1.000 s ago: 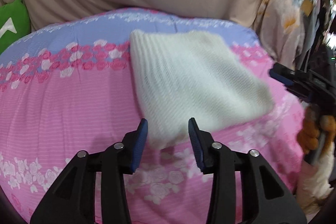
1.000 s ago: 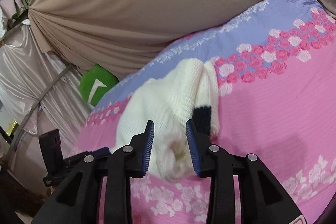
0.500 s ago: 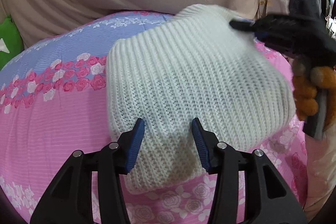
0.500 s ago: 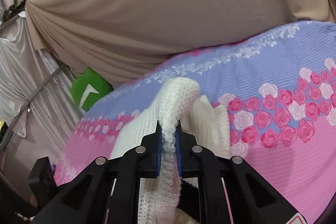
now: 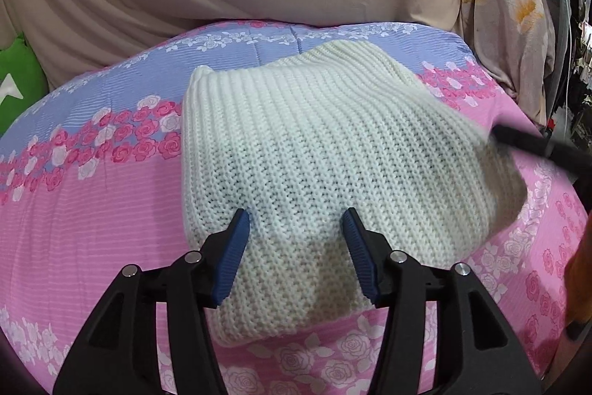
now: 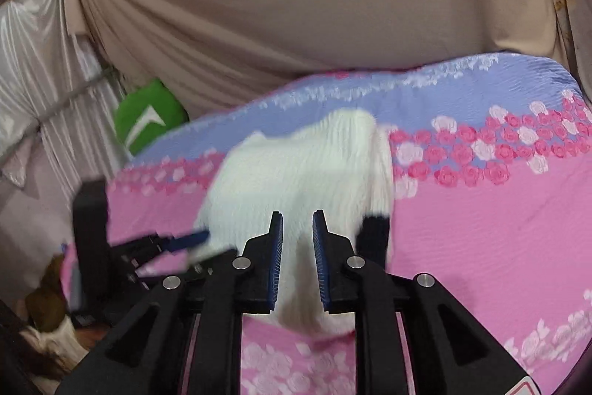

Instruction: Fold small clothes

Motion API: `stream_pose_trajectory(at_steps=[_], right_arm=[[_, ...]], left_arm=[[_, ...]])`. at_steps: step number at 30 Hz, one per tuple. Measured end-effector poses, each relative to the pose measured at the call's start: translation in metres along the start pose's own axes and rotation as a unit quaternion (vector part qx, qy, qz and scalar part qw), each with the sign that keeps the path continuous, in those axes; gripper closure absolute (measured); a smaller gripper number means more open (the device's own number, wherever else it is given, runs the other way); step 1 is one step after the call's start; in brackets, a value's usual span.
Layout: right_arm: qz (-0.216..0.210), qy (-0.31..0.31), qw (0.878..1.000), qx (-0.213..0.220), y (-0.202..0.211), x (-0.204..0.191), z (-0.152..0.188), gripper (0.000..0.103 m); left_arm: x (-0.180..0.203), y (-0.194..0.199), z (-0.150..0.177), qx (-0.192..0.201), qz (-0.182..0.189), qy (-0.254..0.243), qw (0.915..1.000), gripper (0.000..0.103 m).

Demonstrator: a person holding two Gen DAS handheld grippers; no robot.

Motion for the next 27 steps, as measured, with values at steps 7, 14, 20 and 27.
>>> stream_pose_trajectory(at_steps=[7,14,20,27], right_arm=[[0.008,-0.005,0.999,0.031,0.021,-0.007,0.005,0.094],[0.043,-0.011,0.999,-0.012,-0.021,0.015,0.021,0.103],[0.042,0.0,0.998,0.044,0.002,0.0,-0.019,0.094],[0.057,-0.009,0.998,0.01,-0.054,0.025,-0.035,0.101]], left_arm=[[-0.003,0.0,0.001,-0.003,0.002,0.003,1.0,0.05],[-0.002,-0.001,0.001,-0.007,-0.003,-0.004,1.0,0.048],[0.001,-0.003,0.001,-0.008,-0.009,-0.009,0.9999,0.043],[0.003,-0.004,0.001,-0.008,-0.012,-0.012,0.9998,0.042]])
Point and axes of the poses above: each gripper's, at about its wrist camera, not at the fingertips, and y roughly against the way its jaws point, x to its right, z to its underside, the point moved 6 cm from there along -y, roughly the way its jaws point, and after that the axes turned 10 degrees about -y, right-handed, at the moved point
